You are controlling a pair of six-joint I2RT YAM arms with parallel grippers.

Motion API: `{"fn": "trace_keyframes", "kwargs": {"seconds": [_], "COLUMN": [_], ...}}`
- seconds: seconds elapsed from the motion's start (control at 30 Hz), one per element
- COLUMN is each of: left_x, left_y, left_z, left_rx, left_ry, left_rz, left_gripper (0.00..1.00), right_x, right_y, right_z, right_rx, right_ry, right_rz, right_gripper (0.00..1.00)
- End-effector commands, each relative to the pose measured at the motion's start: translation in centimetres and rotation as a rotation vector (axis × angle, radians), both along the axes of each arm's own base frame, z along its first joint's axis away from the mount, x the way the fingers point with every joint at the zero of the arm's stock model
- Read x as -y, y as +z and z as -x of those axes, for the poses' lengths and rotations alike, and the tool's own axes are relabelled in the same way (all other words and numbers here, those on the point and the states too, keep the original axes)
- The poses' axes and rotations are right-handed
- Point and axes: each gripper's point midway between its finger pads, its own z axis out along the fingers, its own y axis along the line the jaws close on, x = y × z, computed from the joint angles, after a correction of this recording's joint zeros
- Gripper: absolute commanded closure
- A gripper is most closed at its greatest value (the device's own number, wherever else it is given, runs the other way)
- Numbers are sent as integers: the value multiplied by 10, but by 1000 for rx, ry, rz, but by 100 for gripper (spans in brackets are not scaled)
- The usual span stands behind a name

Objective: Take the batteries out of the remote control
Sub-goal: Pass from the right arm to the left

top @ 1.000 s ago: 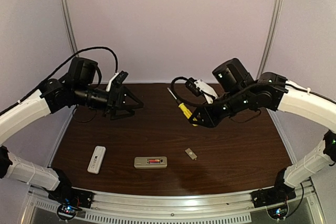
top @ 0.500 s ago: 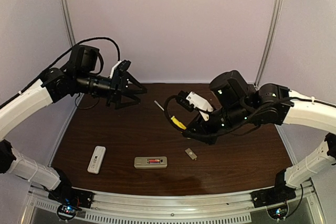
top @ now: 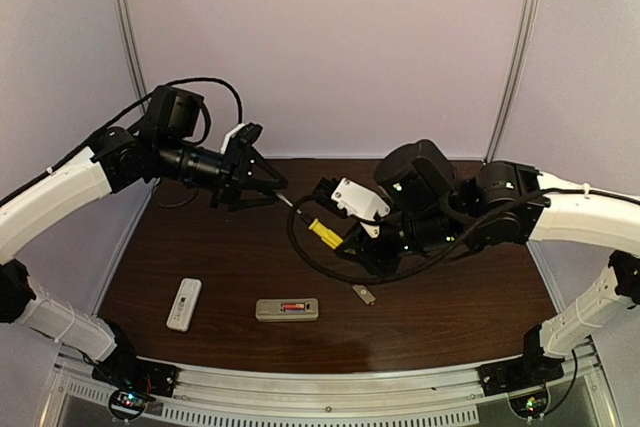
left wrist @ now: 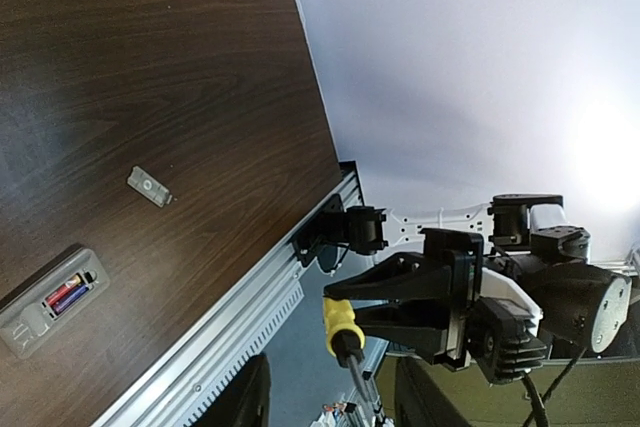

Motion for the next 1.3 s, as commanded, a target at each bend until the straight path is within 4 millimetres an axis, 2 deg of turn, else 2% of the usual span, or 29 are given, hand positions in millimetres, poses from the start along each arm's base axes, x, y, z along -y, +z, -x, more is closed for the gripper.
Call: {"fn": "trace_keyframes", "kwargs": {"seconds": [0.0, 0.23, 0.73, 1.0, 1.27], "left_x": [9, 18, 23, 23, 13], "left_y": [-4, -6, -20, -22, -22], "left_z": [8, 17, 29, 29, 30], "left_rx": [-23, -29, -50, -43, -14], "left_ry": [-50, -92, -110, -103, -68], "left_rz": [3, 0, -29, -37, -44], "left_gripper": [59, 65, 80, 99, 100], "right_x": [-1, -6, -6, -6, 0], "right_y": [9, 2, -1, -1, 12], "right_z": [-4, -4, -4, -3, -10], "right_rx": [75, 89, 91, 91, 89], "right_ry": [-24, -26, -35, -38, -127], "right_rz": [20, 50, 64, 69, 23], "right_gripper": [100, 100, 100, 100, 100]}}
